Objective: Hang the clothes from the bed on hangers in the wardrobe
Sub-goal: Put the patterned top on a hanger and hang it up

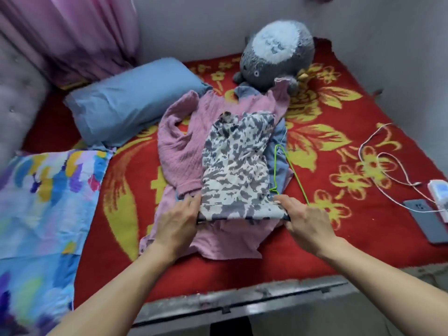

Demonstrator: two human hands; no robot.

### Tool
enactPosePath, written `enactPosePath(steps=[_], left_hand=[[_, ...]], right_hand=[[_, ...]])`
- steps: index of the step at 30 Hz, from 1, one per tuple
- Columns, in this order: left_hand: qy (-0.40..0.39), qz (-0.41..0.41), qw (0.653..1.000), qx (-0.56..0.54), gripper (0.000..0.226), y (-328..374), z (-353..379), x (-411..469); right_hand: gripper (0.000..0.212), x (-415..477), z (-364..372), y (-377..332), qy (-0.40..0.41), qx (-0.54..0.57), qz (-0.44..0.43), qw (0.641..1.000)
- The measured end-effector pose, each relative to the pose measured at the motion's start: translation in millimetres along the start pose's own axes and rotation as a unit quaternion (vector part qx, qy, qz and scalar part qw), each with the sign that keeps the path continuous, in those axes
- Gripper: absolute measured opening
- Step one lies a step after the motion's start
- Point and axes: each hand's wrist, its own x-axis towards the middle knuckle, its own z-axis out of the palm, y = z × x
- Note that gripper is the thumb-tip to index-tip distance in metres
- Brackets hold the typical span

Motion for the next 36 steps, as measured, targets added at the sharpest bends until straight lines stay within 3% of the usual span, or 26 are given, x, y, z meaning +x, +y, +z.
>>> enactPosePath(steps=[2, 4, 8, 11, 17, 22, 26, 28, 30, 33, 36], left_hand=[[0.016, -0.018, 1.000, 0.012, 0.041, 14.3, -37.1, -16.0], [0.031, -0.036, 0.999, -0.004, 0.056, 25.6, -79.0, -30.1], [0.117, -0.096, 0.984, -0.096, 0.070, 44.8, -178.2, -46.1], [0.176, -0.099, 0.965, -0.166, 0.064, 51.7, -252.4, -49.4], [0.314, -0.116, 0.896, -0.291, 0.036, 66.6, -365.8, -48.0], [0.356, -0.098, 0.870, -0.328, 0.025, 69.8, -404.2, -26.7], [0.292, -0.094, 0.895, -0.323, 0.016, 48.3, -382.3, -5.1], [0.231, -0.111, 0.913, -0.318, 0.009, 28.2, -353.7, 5.6], [0.146, -0.123, 0.930, -0.314, 0.023, 7.9, -319.5, 15.3], [0.032, -0.121, 0.951, -0.283, 0.025, -15.1, -264.2, 28.3], [-0.034, -0.122, 0.971, -0.205, 0.002, -30.4, -205.1, 38.6]], right_hand=[[0.043, -18.8, -39.8, -0.8, 0.035, 0.018, -0.022, 0.999], [0.044, -34.6, -83.9, -3.9, 0.061, 0.041, -0.037, 0.997], [0.040, -53.9, -183.9, -18.3, 0.070, 0.147, -0.079, 0.984], [0.015, -60.1, -247.5, -29.8, 0.124, 0.187, -0.123, 0.967], [0.037, -72.1, -355.7, -59.7, 0.294, 0.137, -0.102, 0.940], [0.036, -58.2, -401.1, -75.5, 0.299, 0.277, -0.097, 0.908], [0.026, -29.1, -385.2, -77.2, 0.202, 0.412, -0.070, 0.886], [0.026, -14.7, -363.7, -73.1, 0.130, 0.421, -0.060, 0.896], [0.019, -3.7, -334.4, -69.8, 0.029, 0.433, -0.054, 0.899], [0.014, 16.4, -281.1, -65.2, -0.088, 0.376, -0.029, 0.922], [0.020, 41.0, -220.1, -49.9, -0.111, 0.235, 0.036, 0.965]])
